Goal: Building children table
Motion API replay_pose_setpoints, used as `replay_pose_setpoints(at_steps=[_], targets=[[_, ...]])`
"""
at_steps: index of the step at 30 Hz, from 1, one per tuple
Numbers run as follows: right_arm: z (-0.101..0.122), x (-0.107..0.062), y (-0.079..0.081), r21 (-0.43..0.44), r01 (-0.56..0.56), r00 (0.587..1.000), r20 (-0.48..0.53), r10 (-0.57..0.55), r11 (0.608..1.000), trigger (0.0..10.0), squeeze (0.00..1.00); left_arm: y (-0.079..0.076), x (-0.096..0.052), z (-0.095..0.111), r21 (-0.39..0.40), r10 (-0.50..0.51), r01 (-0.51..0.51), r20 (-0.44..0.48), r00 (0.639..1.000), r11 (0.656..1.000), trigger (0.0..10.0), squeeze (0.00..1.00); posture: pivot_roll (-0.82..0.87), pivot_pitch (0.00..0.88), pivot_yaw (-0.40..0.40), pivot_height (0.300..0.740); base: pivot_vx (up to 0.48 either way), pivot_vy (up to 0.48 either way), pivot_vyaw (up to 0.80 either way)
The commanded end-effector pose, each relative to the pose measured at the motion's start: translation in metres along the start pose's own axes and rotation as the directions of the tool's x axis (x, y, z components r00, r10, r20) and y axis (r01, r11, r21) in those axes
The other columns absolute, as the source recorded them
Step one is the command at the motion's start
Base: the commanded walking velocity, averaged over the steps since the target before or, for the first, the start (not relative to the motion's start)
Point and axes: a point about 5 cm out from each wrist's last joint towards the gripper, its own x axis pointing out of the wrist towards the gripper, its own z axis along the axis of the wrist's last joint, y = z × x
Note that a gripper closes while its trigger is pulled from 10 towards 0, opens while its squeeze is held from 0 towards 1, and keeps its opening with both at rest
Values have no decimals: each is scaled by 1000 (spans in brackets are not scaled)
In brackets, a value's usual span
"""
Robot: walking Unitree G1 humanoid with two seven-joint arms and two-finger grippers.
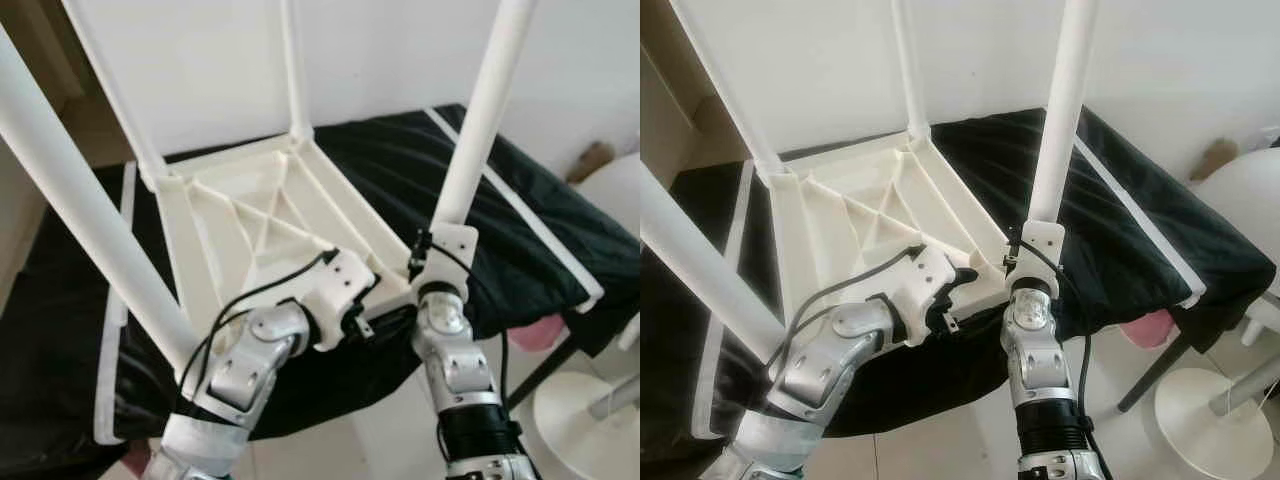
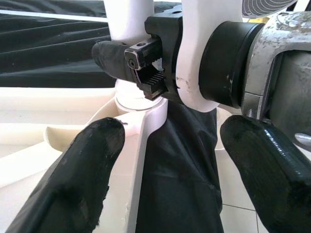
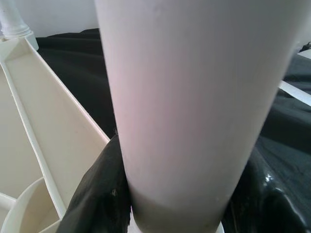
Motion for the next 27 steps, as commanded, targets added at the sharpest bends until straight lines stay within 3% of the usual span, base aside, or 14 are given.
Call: replay_pose_setpoints(at_steps=[1,2,3,11,17,19,20,23,24,27], targets=[[-22,-4,4,-1,-37,993,-112,37,999,10000,114,2,-2,2,3,51,-51,5,999,999,10000,0,-55,0,55,740,0,0,0],[-22,-4,4,-1,-37,993,-112,37,999,10000,114,2,-2,2,3,51,-51,5,999,999,10000,0,-55,0,55,740,0,0,0],[-18,-4,1,6,-56,995,-86,57,998,10000,1000,3,-1,3,6,55,-55,10,998,998,10000,0,-61,0,51,740,0,0,0],[-10,-10,-11,10,-142,990,8,141,990,10000,1000,5,-2,5,51,67,-69,34,997,996,10000,0,-66,0,44,740,0,0,0],[-11,-19,-20,0,-170,985,42,170,985,10000,1000,6,-10,9,9,72,-73,81,994,997,10000,0,-70,0,45,740,0,0,0],[-16,-27,-27,-23,-193,980,38,194,981,10000,1000,4,-22,13,-48,22,-16,125,992,999,10000,0,-73,0,47,740,0,0,0],[-19,-29,-31,-35,-198,980,24,199,980,10000,910,3,-30,13,-64,-13,22,138,990,998,10000,0,-71,0,47,740,0,0,0],[-22,-30,-33,-42,-203,979,15,203,978,10000,910,2,-35,13,-72,-37,48,146,989,996,10000,0,-71,0,47,740,0,0,0],[-23,-30,-36,-48,-201,979,10,202,978,10000,0,1,-44,13,-82,-70,83,152,986,993,10000,0,-69,0,48,740,0,0,0],[-23,-30,-37,-53,-202,979,12,202,978,10000,0,-3,-57,14,-94,-121,138,168,978,986,10000,0,-68,0,52,740,0,0,0]])
